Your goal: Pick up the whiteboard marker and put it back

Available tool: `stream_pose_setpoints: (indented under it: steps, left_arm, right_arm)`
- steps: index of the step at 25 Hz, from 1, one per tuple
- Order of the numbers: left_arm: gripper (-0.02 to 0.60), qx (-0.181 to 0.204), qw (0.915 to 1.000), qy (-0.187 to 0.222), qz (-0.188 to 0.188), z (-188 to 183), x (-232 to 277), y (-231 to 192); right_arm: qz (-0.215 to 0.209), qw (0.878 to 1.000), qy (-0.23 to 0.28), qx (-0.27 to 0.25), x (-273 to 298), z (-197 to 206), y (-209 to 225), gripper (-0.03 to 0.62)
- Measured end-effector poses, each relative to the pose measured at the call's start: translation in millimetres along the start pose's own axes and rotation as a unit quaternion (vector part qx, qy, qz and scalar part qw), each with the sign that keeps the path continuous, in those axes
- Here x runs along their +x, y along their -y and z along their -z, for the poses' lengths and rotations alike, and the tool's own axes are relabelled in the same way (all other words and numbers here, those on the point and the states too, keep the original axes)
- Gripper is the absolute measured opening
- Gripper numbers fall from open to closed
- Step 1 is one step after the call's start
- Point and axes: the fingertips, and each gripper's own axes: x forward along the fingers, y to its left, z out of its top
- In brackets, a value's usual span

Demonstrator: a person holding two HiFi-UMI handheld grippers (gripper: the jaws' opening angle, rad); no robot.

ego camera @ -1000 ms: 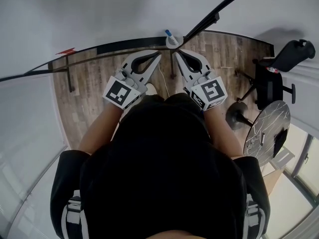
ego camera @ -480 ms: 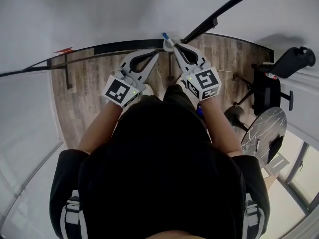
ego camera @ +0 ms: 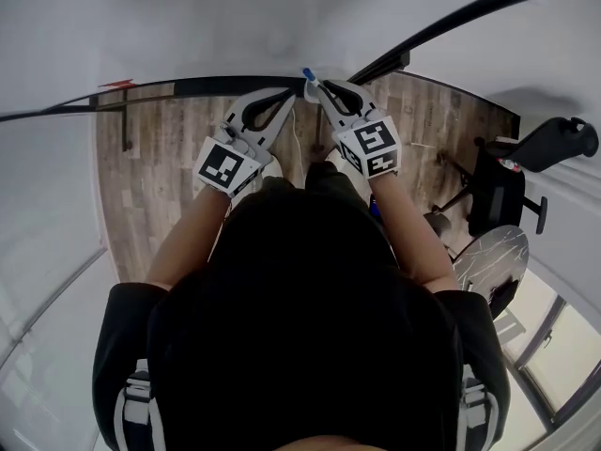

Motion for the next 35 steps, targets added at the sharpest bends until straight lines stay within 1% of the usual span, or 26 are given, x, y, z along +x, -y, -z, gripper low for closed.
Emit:
stream_pose_setpoints:
  steps: [3,12,15,18,28,32,35]
  left_arm:
    - [0.003,-0.004,0.9999,0.013,-0.008,1.4,6.9,-3.2]
    - [0.003,-0.012,0.9996,-0.005,-0.025,7.5,12.5,-14.7]
    - [0.003,-0.015,0.9994,0.003,-0.030,6.4,13.7,-18.4]
    - [0.003,-0.018,0.9993,0.002,-0.033,9.3,13.2,-20.3]
    - [0.003,-0.023,0.9990,-0.005,-0.038,11.2,2.7,-28.0]
    - [0.003,-0.026,0.9988,0.000,-0.042,13.6,0.6,-31.4]
    - [0.003,-0.026,0.9988,-0.009,-0.041,16.1,-0.3,-32.4]
  right_arm:
    - [-0.012,1.000,-0.019,-0.003,15.5,10.9,5.3,0.046]
    - [-0.023,0.998,-0.066,-0.009,49.7,34.7,14.8,0.075]
    - [-0.019,0.997,-0.077,-0.012,56.0,42.0,19.3,0.089]
    - [-0.017,0.996,-0.088,-0.020,61.8,48.3,22.6,0.098]
    - [-0.013,0.990,-0.127,-0.057,77.6,62.1,13.6,0.100]
    - [-0.015,0.988,-0.140,-0.065,83.4,67.7,11.5,0.097]
    - [-0.011,0.987,-0.144,-0.068,85.7,70.0,12.6,0.069]
